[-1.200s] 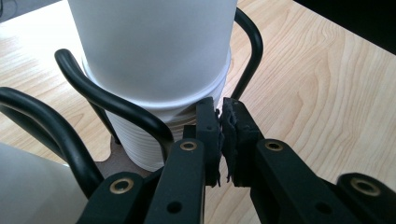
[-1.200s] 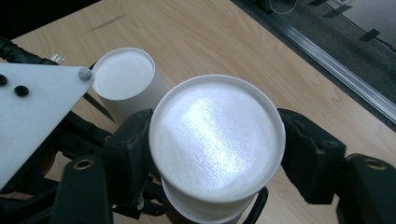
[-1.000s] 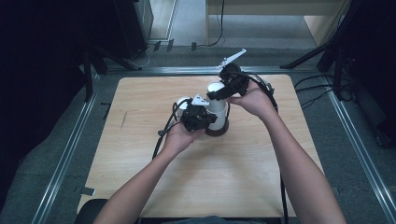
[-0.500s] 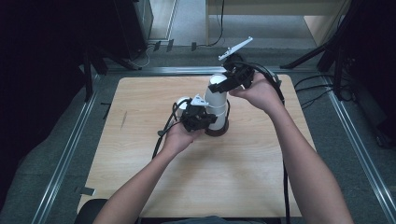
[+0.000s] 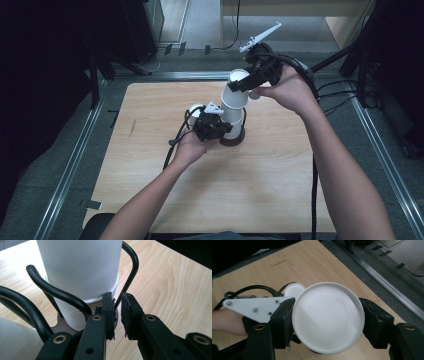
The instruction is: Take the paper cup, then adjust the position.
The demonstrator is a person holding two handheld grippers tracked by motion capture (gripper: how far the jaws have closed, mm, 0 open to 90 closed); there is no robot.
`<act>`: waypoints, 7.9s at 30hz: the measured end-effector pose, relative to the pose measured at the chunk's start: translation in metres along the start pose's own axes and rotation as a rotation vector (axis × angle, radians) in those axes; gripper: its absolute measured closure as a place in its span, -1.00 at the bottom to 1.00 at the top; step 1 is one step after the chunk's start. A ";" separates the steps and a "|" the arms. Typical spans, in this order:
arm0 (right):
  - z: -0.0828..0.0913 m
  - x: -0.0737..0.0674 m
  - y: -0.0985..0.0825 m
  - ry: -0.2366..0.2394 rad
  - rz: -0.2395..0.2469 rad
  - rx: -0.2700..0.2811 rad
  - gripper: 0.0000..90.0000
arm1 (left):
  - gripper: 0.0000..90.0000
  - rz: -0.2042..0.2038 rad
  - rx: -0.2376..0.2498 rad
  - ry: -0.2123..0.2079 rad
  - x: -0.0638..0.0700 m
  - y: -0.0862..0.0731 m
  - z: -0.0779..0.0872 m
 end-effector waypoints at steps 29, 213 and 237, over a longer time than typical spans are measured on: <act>0.018 -0.024 -0.085 0.076 0.019 -0.081 -0.26 | 0.50 -0.023 -0.063 -0.140 0.013 -0.013 0.019; -0.080 -0.088 -0.178 0.364 0.182 0.027 -0.24 | -0.82 -0.393 -0.288 -0.335 0.031 -0.058 0.034; -0.069 -0.080 -0.167 0.398 0.118 0.102 -0.24 | -0.71 -0.282 -0.095 -0.376 0.026 -0.065 0.035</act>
Point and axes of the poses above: each handheld gripper's, and its own axes: z roughly backward along the jaws, y roughly out of its top, x roughly to its right, the point moved 4 cm from there along -z, roughly forward along the jaws, and after that the axes turned 3 degrees about -y, right-handed, at the moved point
